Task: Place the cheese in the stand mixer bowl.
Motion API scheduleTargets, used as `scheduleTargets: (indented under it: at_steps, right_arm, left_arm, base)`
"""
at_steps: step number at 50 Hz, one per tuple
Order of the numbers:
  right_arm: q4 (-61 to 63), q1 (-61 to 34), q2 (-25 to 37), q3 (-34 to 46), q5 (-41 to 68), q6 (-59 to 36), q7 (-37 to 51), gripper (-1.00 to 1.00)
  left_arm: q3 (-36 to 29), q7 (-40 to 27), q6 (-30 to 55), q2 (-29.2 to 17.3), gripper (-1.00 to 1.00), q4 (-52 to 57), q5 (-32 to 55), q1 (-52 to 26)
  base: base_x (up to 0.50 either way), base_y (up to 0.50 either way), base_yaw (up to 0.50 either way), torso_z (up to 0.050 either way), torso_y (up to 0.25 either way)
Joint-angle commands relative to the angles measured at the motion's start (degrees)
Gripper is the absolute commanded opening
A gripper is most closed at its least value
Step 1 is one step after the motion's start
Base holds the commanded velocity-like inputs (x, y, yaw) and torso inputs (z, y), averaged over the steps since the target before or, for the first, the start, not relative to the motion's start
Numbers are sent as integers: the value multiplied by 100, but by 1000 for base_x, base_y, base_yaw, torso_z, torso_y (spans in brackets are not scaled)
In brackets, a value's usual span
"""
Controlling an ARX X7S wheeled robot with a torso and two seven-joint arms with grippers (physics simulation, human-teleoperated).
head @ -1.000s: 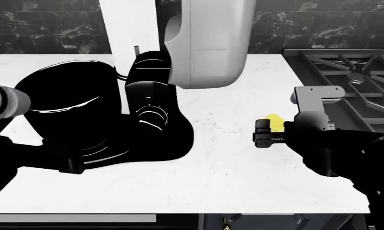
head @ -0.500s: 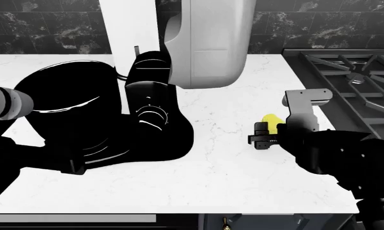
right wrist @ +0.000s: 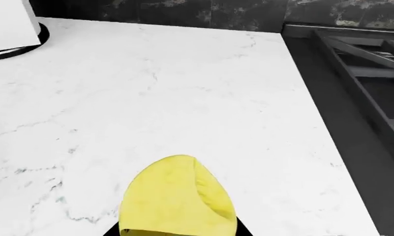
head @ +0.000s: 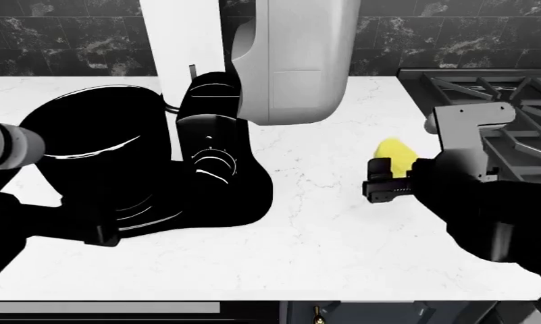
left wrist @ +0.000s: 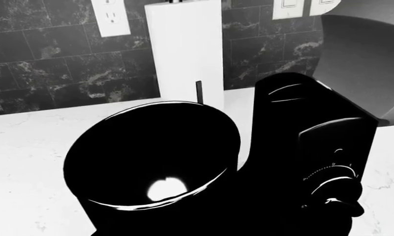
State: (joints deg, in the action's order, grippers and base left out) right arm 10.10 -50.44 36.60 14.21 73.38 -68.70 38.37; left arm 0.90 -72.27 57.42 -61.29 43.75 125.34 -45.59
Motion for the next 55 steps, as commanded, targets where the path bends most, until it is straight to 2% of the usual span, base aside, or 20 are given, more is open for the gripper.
scheduleTargets:
  at_steps: [1, 7, 16, 19, 23, 25, 31, 34, 40, 42, 44, 46, 51, 55]
  right_arm:
    - [1923, 425, 707, -884, 1653, -491, 1000, -100]
    - [2639, 874, 1035, -1191, 2010, -417, 1022, -100]
    - [3546, 1186, 1428, -1599, 2180, -351, 548, -100]
    - [3862, 1264, 1528, -1793, 2098, -336, 146, -100]
    - [4559, 1552, 1537, -2088, 1550, -300, -911, -100]
    - [4607, 1546, 1544, -2066, 1556, -305, -890, -100]
    - [4938, 1584, 1474, -2258, 1473, -71, -1676, -100]
    - [4925, 1586, 1411, -2320, 1481, 59, -1777, -100]
    - [4918, 1312, 1269, -2098, 1567, 96, -1683, -100]
    - [4908, 1194, 1231, -2048, 1557, 102, -1400, -100]
    - [4987, 1292, 1174, -2179, 1344, 383, -2155, -100]
    - [4982, 1315, 1169, -2117, 1274, 455, -2059, -100]
    - [4986, 1301, 1514, -1537, 766, 1146, -2132, -100]
    - [4940, 1197, 1471, -1445, 735, 1274, -2137, -100]
  left_arm:
    - [55, -2, -61, -92, 100, 61, 82, -3]
    - [50, 5, -83, -95, 100, 81, 90, -14]
    - [65, 33, -87, -103, 100, 84, 55, 47]
    - [77, 58, -81, -103, 100, 67, 30, 69]
    - [92, 88, -78, -94, 100, 53, -2, 108]
    - [81, 87, -80, -93, 100, 57, -5, 101]
    - [42, 90, -105, -89, 100, 70, 26, 55]
    - [19, 91, -105, -85, 100, 66, 16, 45]
    - [5, 102, -132, -111, 100, 51, 63, -9]
    - [31, 104, -175, -119, 100, 50, 108, -3]
    - [70, 121, -224, -127, 100, 45, 170, 6]
    - [123, 155, -298, -112, 100, 26, 252, 46]
    - [145, 266, -612, -13, 100, -113, 724, 125]
    - [-174, 166, -1004, 109, 100, -198, 1338, -247]
  base:
    - [0, 0, 0, 0, 0]
    - [0, 0, 0, 0, 0]
    - [0, 0, 0, 0, 0]
    - [0, 0, 0, 0, 0]
    - [0, 0, 0, 0, 0]
    - [0, 0, 0, 0, 0]
    - [0, 0, 0, 0, 0]
    - [0, 0, 0, 0, 0]
    - [0, 0, 0, 0, 0]
    - [0, 0, 0, 0, 0]
    - [0, 0, 0, 0, 0]
    - [0, 0, 0, 0, 0]
    - [0, 0, 0, 0, 0]
    - [0, 0, 0, 0, 0]
